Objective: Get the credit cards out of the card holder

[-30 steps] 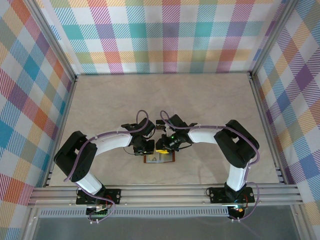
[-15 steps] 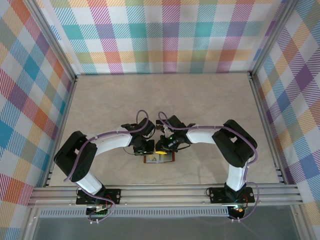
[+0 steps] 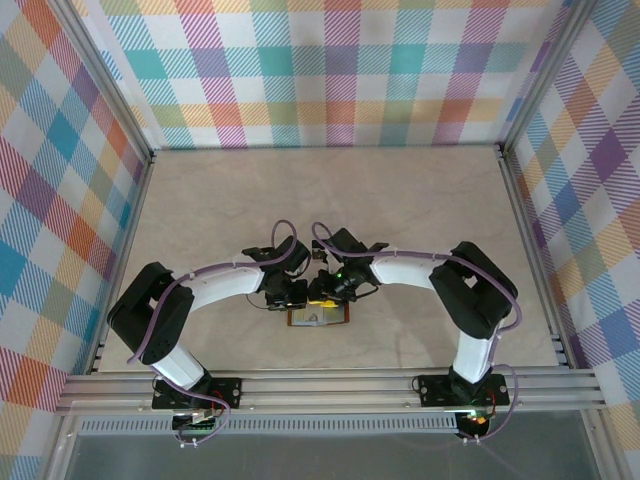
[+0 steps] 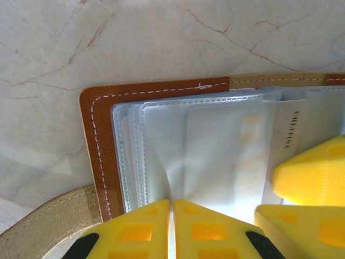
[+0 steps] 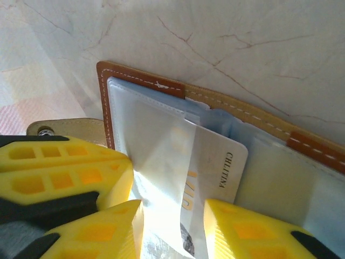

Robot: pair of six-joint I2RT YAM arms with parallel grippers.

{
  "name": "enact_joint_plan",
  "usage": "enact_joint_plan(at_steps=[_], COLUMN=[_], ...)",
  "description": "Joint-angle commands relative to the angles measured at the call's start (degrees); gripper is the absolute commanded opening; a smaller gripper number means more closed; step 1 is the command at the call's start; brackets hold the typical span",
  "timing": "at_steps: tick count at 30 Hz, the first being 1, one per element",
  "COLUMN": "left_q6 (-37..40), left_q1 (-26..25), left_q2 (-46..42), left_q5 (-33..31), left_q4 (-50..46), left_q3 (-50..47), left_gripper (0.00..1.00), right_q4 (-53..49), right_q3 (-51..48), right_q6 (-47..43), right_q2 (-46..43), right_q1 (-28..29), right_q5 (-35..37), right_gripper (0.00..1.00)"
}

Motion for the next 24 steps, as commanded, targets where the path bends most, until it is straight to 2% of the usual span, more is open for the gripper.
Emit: enact_joint_plan(at_steps=[1, 14, 24], left_q6=[0.93, 1.43, 2.74], left_q1=[-0.33, -0.49, -0.51], left_q2=[-0.29, -1.24, 4.08], left_q5=[-1.3, 0.28, -1.02], left_q4=[-2.51, -3.93, -5.66], left_q3=[0.64, 4.03, 4.09], left_gripper=[0.11, 0.09, 0.07], right_q4=[-0.28, 0.06, 1.45], right_q3=[-0.65, -3.0, -3.79], right_q6=[-0.35, -0.5, -0.99], right_q2=[-3.83, -0.13, 1.35], right_q1=[-0.08, -1.13, -1.39], right_q5=[0.38, -0.6, -1.05], right_gripper=[0.37, 0.31, 0.3])
